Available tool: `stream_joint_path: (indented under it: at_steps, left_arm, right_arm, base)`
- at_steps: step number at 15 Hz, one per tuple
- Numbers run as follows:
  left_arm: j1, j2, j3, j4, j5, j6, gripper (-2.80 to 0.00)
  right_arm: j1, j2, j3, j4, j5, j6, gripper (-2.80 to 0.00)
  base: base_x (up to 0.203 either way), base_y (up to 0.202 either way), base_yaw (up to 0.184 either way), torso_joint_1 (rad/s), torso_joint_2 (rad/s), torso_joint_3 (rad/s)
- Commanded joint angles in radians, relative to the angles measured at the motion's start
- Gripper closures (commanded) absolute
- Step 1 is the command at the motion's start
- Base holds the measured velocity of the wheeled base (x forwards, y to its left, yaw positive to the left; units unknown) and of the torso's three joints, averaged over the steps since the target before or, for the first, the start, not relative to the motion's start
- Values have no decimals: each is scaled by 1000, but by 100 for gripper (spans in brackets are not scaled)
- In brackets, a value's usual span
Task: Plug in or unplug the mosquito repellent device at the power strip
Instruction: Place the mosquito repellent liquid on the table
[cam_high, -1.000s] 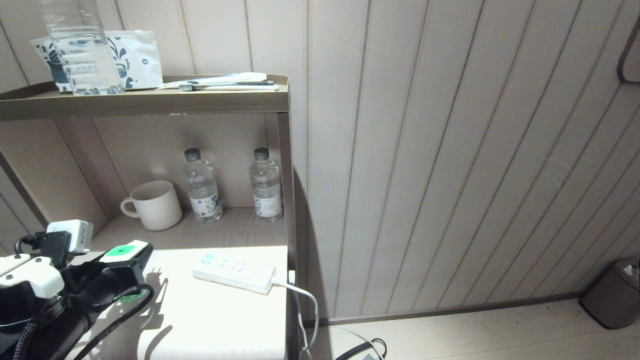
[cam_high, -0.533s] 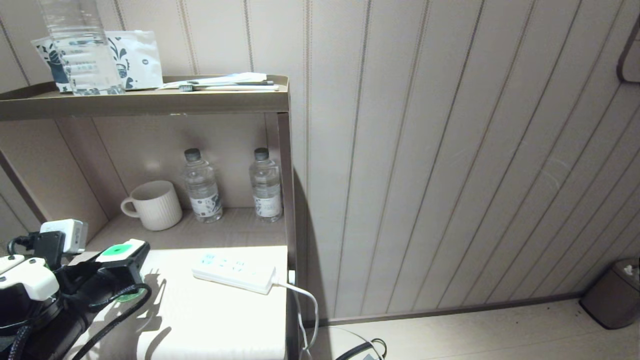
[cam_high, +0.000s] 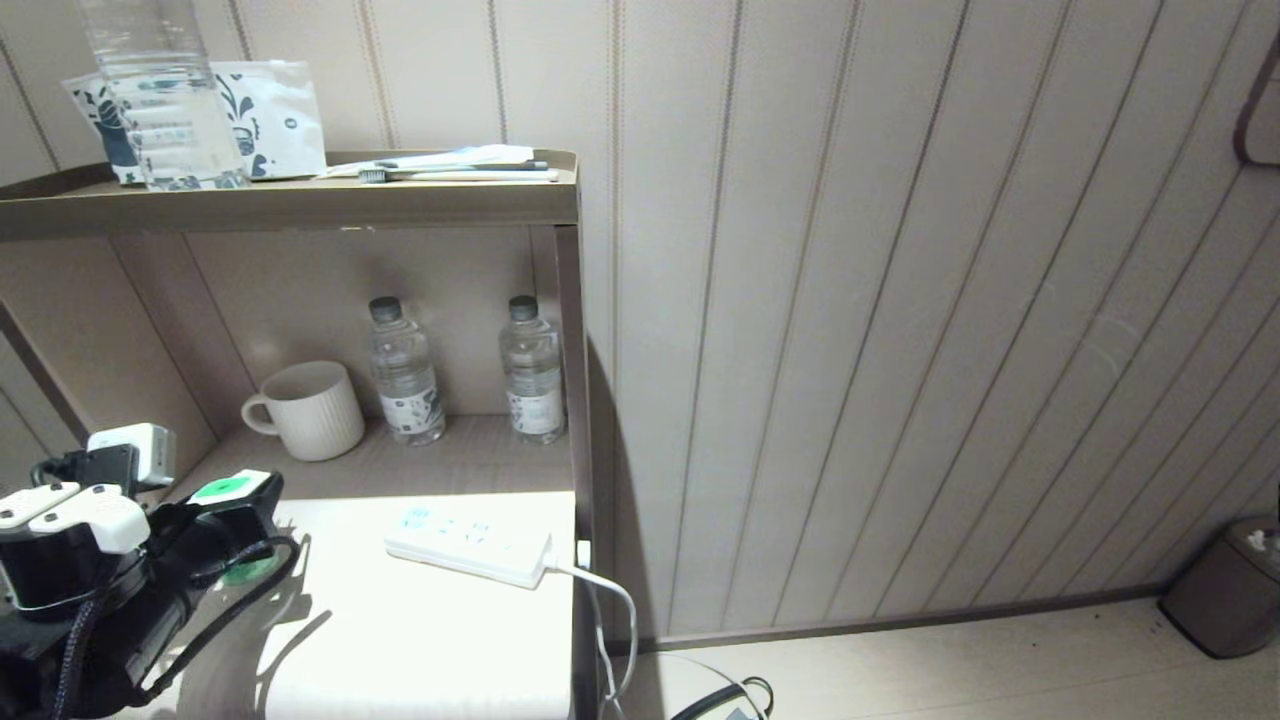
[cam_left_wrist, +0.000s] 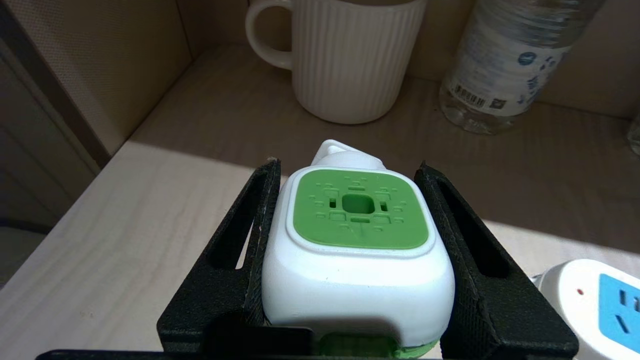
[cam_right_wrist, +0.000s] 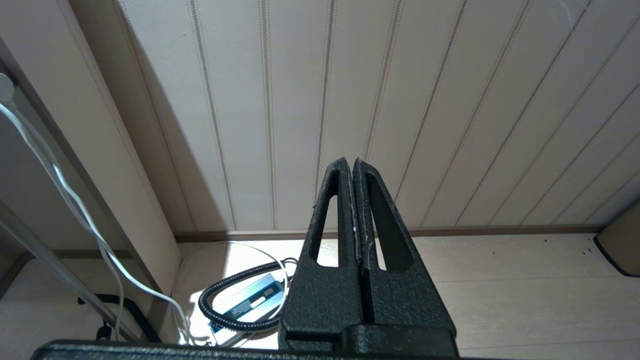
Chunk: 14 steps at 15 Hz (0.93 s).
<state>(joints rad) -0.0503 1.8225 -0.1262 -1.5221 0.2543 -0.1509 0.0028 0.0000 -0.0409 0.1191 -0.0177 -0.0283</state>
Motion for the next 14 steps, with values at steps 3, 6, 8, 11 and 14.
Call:
stream_joint_path:
  at_steps: [3,6,8,11,14]
  left_arm:
    - [10,72,-27,-48,-3,-8,0]
    - [29,79,-32,-48,-4,-27,0]
    - [35,90,-35,-48,-4,-29,0]
    - [35,92,-24,-48,-7,-29,0]
    - [35,92,-24,-48,-7,-30,0]
  right_arm:
    - [0,0,1,1,0,-1,0]
    - [0,0,0,1,0,-1,0]
    - [0,0,-1,1,-1,-1,0]
    - [0,0,-1,1,1,-1,0]
    - [0,0,-1,1,-1,-1,0]
  base:
    - [0,0,0,0,0,0]
    - [0,0,0,0,0,0]
    - [0,0,0,0,0,0]
    - [0,0,0,0,0,0]
    - [0,0,0,0,0,0]
